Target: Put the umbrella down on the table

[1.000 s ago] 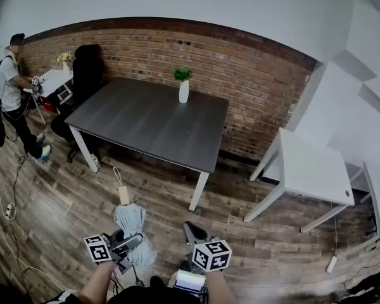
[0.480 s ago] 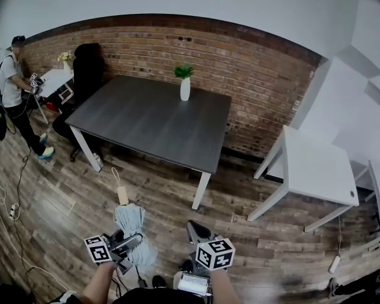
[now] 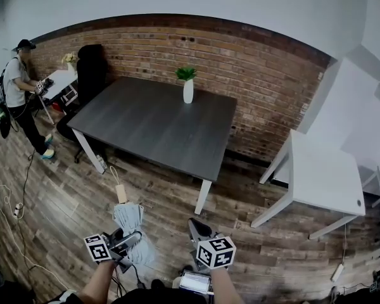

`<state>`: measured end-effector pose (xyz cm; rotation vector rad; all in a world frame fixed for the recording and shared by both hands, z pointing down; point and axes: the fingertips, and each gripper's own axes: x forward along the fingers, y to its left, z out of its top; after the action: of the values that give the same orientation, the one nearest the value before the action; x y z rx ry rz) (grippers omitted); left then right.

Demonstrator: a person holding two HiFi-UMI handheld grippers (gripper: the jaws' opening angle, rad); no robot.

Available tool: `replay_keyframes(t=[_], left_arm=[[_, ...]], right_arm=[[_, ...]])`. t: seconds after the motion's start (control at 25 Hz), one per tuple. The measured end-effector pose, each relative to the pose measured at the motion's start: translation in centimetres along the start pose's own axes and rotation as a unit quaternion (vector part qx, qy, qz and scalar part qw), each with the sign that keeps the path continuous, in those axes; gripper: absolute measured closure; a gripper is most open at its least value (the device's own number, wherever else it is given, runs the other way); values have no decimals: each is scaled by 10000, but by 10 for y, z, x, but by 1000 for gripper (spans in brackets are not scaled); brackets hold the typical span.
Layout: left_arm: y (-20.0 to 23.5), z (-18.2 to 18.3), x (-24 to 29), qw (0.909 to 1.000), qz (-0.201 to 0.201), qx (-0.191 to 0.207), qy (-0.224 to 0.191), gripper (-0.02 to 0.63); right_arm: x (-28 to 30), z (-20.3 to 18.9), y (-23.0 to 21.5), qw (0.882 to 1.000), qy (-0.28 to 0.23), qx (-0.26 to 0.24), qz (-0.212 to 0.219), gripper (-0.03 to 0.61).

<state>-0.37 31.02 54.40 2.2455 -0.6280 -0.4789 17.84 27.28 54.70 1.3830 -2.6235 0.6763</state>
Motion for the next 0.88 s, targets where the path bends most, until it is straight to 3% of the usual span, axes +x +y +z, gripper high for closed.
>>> replay_keyframes(t=[0.44, 0.88], left_arm=[[12, 18, 62, 9994, 201, 229, -163, 285], [24, 25, 72, 9981, 429, 162, -421, 285]], right_arm=[[24, 30, -48, 9991, 36, -176, 386, 571], [50, 31, -68, 9978, 243, -59, 622, 571]])
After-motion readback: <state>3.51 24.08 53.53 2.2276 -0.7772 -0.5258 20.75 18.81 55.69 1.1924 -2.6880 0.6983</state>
